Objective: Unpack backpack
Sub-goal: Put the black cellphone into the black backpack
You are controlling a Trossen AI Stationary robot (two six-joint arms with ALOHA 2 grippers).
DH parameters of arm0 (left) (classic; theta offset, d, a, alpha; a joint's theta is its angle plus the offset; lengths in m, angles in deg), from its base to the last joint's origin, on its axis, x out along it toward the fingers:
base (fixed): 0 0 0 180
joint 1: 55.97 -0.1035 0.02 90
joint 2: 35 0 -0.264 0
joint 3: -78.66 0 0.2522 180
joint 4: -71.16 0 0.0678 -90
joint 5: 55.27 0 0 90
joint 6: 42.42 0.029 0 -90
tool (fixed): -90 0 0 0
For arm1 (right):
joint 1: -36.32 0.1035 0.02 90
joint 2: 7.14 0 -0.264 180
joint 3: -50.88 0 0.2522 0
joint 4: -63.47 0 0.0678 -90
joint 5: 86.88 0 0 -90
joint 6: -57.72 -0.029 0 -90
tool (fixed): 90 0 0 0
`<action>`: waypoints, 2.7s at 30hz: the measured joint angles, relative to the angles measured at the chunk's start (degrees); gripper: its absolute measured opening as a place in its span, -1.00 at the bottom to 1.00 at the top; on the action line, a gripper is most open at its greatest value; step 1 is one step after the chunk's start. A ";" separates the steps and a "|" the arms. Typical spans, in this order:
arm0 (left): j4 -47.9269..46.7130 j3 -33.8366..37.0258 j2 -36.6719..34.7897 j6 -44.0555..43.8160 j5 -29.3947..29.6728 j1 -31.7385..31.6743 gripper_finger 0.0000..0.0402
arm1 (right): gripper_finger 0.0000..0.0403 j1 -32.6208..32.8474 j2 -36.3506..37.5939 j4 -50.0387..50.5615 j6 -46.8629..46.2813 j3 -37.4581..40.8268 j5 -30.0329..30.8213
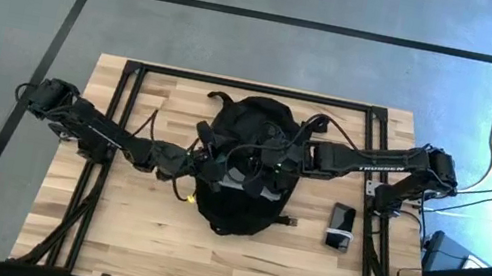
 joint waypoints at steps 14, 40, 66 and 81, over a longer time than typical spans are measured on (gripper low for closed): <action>-4.68 -0.11 0.04 5.16 -5.38 -3.25 0.19 | -1.00 0.02 -0.04 0.62 -0.02 0.02 -2.63; -5.67 -0.22 0.13 -1.36 -2.81 -0.09 -0.99 | -0.97 0.26 5.61 10.52 1.64 -0.15 -3.92; -10.00 0.15 0.11 -10.00 -0.90 -0.02 -1.00 | 0.63 6.38 14.49 35.47 -10.91 -4.03 -5.26; -9.47 0.07 0.11 -12.60 -4.78 -0.10 -1.00 | 0.54 44.69 12.11 52.22 -81.13 18.30 -8.27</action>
